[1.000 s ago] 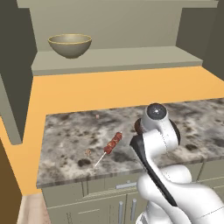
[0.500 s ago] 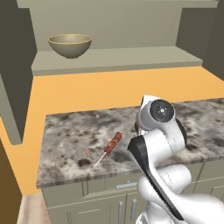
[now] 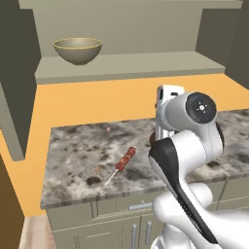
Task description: Pick both bowls and place them on the counter. Then place the kebab skewer in one bowl and place the sugar cube in the other bowl.
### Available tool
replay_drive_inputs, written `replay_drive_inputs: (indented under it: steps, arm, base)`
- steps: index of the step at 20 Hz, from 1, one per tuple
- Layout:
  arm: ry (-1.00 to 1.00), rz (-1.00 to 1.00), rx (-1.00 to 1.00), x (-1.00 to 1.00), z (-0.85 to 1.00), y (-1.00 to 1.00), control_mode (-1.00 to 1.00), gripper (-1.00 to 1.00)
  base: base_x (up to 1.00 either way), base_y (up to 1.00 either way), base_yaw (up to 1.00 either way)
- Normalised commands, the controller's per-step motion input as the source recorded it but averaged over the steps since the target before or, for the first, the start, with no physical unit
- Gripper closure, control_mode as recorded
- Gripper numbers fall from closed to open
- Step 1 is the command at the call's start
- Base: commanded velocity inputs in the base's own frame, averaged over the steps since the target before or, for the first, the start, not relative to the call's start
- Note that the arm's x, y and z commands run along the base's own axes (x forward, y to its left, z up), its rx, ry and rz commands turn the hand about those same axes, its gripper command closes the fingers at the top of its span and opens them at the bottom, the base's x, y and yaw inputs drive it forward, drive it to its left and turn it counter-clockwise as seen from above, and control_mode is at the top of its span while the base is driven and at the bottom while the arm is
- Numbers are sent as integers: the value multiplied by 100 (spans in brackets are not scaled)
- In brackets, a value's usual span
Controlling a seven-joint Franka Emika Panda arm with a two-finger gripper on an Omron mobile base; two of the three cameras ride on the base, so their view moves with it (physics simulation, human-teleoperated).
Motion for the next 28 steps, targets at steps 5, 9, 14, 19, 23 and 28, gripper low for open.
replay_drive_inputs:
  steps: [5, 9, 14, 19, 23, 28]
  arm:
    - [-8, 4, 0, -9, 86, 17, -100, -100]
    - [-19, 6, -1, -9, 70, 19, -100, -100]
    - [-12, 4, -1, -2, 44, 18, -100, -100]
    - [0, 0, 0, 29, 12, 25, -100, -100]
    - [0, 0, 0, 35, 0, 20, -100, -100]
    - [-3, 0, 0, 29, 0, 16, -100, -100]
  base:
    - [0, 0, 0]
    - [0, 0, 0]
    - [0, 0, 0]
    - [0, 0, 0]
    - [0, 0, 0]
    - [0, 0, 0]
